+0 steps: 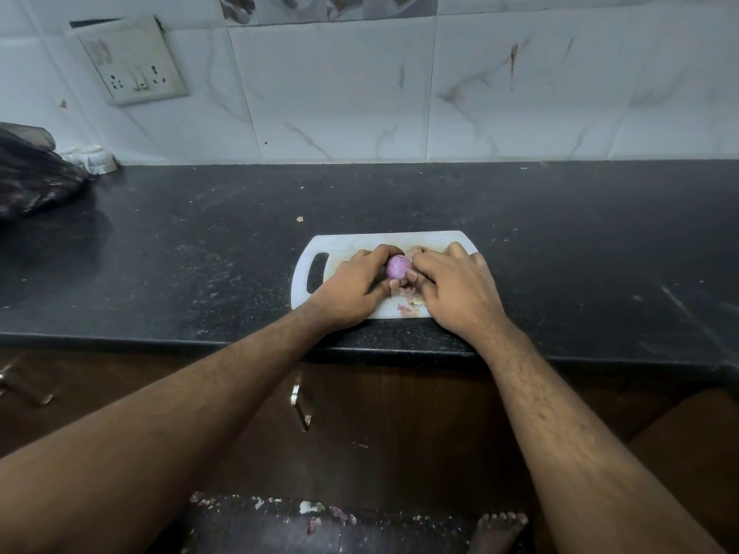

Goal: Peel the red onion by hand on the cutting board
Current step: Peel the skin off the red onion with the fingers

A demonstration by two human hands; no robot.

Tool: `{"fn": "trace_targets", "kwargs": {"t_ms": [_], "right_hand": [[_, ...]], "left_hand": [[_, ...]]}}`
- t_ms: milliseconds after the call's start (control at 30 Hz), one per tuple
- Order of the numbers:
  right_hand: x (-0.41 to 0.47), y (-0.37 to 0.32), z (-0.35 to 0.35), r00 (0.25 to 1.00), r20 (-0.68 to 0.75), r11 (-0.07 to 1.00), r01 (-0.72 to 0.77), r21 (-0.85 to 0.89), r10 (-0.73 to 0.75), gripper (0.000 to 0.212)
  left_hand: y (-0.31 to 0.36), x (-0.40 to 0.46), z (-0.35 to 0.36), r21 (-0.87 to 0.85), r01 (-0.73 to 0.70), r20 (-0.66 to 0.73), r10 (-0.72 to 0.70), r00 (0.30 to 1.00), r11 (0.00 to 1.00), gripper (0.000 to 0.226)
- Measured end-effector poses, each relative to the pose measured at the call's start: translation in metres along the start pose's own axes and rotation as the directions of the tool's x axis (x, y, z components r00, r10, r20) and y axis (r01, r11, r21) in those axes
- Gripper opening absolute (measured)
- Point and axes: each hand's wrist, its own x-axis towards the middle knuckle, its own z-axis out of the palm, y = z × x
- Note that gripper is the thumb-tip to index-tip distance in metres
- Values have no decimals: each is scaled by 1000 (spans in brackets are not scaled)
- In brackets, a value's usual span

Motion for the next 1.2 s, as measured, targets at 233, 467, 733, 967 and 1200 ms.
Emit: {"fn": "trace_targets", "kwargs": {"t_ms": [233, 467, 733, 967, 1200], "right_hand": [[1, 3, 5, 989, -38, 965, -134, 224, 146, 19], [5, 7, 10, 970, -55, 955, -221, 199, 236, 30], [-3, -5, -2, 980, -154, 966, -85, 243, 125, 29], [-3, -2, 0, 994, -51, 897, -68, 436, 100, 28], [-1, -3, 1, 998, -46, 900, -7, 436, 30, 35]], "left_hand": [[2, -3, -2, -104, 5, -76, -13, 997, 995, 30], [3, -5, -6, -120, 22, -106, -35, 994, 993, 30], [10, -6, -7, -165, -81, -121, 62, 991, 983, 21], [6, -7, -3, -150, -77, -133, 57, 989, 986, 49], [8, -5, -5, -117, -93, -105, 81, 991, 989, 37]]}}
